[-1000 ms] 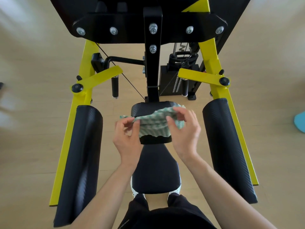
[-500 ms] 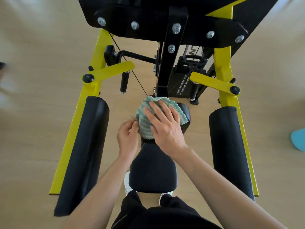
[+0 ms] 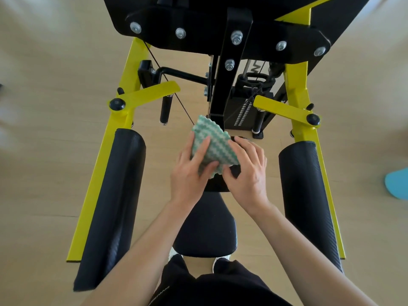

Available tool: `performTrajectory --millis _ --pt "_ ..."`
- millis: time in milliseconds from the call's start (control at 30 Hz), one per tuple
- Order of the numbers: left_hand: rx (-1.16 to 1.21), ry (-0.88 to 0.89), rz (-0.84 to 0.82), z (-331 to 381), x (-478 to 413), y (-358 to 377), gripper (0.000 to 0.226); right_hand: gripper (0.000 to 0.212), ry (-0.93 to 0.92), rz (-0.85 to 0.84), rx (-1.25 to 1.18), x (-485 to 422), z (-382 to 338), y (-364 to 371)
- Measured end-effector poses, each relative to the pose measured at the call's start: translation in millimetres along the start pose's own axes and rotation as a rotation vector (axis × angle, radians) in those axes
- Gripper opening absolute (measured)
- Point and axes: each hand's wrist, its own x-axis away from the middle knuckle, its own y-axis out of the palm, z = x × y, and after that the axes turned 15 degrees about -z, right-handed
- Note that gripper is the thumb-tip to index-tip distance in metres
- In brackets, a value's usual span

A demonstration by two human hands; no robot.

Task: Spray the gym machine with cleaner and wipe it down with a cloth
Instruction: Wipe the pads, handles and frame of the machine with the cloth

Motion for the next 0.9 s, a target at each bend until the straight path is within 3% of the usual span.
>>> performTrajectory --millis 233,333,500,733,833,900 --pt "0.764 -0.342 -0.032 -10 16 6 0.055 0.067 0.131 -0.038 -0.075 3 6 11" --pt "0.834 -0.414 -0.089 -24 31 22 0.039 0.073 0.244 -0.090 -0.223 4 9 8" --pt "1.018 -0.572 -0.186 -34 45 40 0.041 0.074 0.275 -0.014 -0.453 11 24 4" --pt "1.225 -0.762 -0.201 -37 46 42 0.047 0.068 0.415 -0.056 -0.733 24 45 0" --pt "1.185 -0.787 -0.100 -31 44 43 0.028 0.063 0.454 -0.077 -0.762 29 48 2" --pt "1.025 -0.718 -0.028 -19 37 37 0.019 0.061 0.460 -0.073 -0.771 31 48 3"
